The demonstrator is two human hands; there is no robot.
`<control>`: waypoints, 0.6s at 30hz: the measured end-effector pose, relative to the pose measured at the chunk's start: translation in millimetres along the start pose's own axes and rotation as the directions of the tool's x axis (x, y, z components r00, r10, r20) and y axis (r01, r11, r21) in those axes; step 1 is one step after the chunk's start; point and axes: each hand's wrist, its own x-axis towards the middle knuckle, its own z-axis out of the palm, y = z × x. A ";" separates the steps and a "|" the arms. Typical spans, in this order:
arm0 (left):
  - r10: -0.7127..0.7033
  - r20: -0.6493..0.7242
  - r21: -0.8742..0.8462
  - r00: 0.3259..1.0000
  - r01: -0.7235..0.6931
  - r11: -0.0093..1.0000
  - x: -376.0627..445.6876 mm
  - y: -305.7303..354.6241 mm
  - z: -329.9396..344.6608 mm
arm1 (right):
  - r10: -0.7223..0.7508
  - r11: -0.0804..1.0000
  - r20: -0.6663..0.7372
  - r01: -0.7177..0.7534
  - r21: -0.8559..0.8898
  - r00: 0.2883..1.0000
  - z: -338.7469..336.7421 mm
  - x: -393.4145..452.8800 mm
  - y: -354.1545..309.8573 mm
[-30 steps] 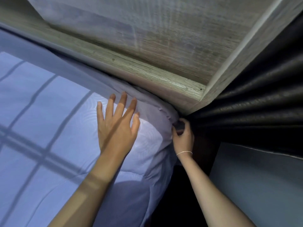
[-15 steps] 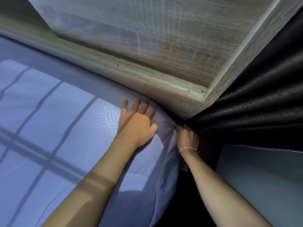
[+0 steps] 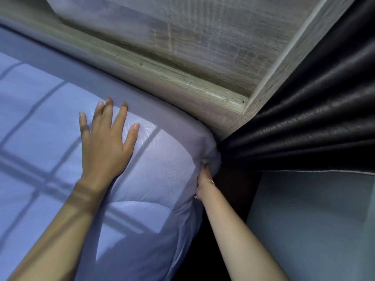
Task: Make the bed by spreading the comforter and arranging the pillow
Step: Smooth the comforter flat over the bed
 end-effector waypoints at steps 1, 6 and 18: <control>-0.002 -0.005 -0.003 1.000 0.002 1.000 0.8 -0.2 0.7 | -0.067 0.996 0.013 0.067 -0.054 0.998 4.4 -7.4 -7.7; 0.015 0.008 0.023 1.000 -0.015 1.000 1.3 -0.6 3.8 | -0.324 0.776 -0.112 0.196 -0.599 0.939 -13.8 -3.0 -18.3; 0.011 -0.019 0.018 1.000 -0.011 1.000 0.7 0.4 8.1 | -0.779 0.470 -0.068 0.508 -0.722 0.624 -12.3 -47.8 -58.2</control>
